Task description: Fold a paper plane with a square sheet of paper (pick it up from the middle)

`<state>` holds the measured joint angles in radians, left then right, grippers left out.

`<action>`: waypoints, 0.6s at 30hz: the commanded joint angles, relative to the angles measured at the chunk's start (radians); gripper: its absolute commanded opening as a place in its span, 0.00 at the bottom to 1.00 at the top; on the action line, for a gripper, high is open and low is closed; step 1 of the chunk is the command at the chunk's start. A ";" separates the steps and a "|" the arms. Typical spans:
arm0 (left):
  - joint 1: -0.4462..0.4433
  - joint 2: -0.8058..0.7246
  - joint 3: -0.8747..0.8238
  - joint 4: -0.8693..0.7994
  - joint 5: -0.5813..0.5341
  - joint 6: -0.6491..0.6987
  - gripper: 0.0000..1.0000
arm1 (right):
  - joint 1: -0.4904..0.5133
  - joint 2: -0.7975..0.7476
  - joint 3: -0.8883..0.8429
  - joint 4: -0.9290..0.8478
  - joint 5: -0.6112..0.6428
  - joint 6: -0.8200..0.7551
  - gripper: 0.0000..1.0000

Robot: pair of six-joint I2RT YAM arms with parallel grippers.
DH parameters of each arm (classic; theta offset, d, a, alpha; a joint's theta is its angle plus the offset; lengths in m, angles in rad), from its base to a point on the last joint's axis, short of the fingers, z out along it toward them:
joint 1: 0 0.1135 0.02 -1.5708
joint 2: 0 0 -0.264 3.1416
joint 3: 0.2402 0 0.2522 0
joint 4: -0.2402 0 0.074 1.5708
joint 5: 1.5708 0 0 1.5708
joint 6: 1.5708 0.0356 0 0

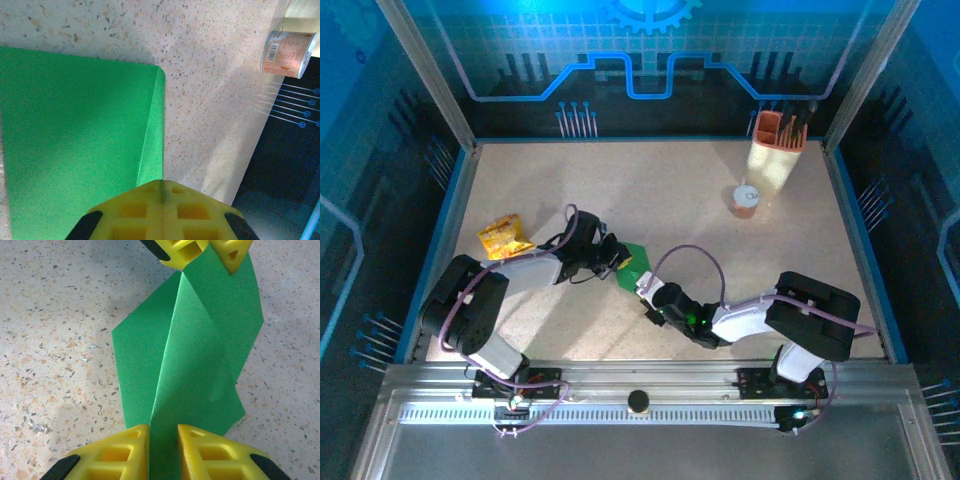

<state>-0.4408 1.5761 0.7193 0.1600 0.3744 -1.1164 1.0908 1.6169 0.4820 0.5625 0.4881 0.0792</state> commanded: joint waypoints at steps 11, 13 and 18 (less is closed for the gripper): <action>-0.005 0.007 0.029 -0.041 0.016 0.026 0.03 | 0.007 -0.017 -0.013 0.010 0.066 -0.030 0.39; -0.006 0.005 0.029 -0.041 0.017 0.026 0.03 | 0.018 -0.011 -0.004 0.005 0.116 -0.047 0.39; -0.006 0.000 0.025 -0.037 0.017 0.024 0.03 | 0.016 -0.018 -0.008 0.022 0.130 -0.049 0.28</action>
<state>-0.4408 1.5761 0.7197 0.1497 0.3744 -1.1164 1.1042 1.6157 0.4728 0.5621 0.5797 0.0345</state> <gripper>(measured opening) 0.052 0.298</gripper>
